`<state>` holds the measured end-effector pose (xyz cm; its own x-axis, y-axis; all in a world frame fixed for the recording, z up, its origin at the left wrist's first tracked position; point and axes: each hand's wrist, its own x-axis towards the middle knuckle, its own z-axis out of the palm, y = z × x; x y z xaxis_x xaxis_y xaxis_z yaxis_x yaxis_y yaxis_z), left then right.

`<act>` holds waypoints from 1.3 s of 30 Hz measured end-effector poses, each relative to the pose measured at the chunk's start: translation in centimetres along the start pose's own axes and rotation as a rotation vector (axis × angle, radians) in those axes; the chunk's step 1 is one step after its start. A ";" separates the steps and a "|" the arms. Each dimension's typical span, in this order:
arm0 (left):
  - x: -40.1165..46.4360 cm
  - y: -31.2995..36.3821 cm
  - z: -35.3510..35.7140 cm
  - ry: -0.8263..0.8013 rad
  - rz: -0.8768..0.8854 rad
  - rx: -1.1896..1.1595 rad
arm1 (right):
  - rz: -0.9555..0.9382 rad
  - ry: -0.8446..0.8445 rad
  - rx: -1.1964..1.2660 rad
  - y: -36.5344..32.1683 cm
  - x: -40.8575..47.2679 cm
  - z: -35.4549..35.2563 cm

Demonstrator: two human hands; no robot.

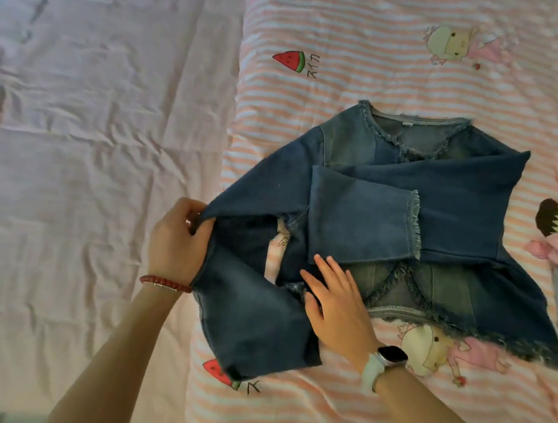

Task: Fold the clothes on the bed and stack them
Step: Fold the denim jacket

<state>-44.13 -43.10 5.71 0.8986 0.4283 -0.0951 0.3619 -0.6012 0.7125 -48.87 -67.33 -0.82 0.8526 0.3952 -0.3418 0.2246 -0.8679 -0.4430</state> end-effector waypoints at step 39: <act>-0.7 -0.5 3.4 -0.791 -0.676 -0.648 | 0.475 0.275 1.017 -2.8 4.0 -3.3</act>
<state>-44.12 -45.43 3.05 0.5625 -0.1401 -0.8149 0.8264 0.1269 0.5486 -44.58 -64.28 1.78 0.8513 -0.0939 -0.5162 -0.5235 -0.2186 -0.8235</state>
